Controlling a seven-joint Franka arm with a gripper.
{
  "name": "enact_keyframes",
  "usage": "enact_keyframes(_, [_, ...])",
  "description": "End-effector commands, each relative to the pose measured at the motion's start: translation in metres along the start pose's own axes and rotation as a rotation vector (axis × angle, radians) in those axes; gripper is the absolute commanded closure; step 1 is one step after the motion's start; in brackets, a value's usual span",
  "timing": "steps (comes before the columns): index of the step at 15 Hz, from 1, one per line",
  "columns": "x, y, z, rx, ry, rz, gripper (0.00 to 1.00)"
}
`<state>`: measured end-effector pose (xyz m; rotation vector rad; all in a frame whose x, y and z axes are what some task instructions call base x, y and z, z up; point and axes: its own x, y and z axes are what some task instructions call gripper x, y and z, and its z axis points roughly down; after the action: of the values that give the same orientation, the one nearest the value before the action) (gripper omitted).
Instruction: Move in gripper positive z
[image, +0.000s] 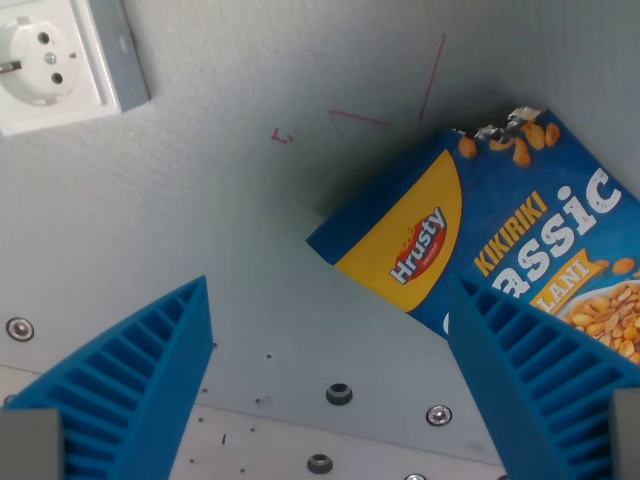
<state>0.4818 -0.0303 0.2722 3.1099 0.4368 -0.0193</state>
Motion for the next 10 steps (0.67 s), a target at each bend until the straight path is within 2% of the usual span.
enact_keyframes(1, [0.000,0.000,0.003,-0.001,0.004,0.000,0.00])
enact_keyframes(10, [0.000,0.000,0.048,-0.001,0.004,0.000,0.00])
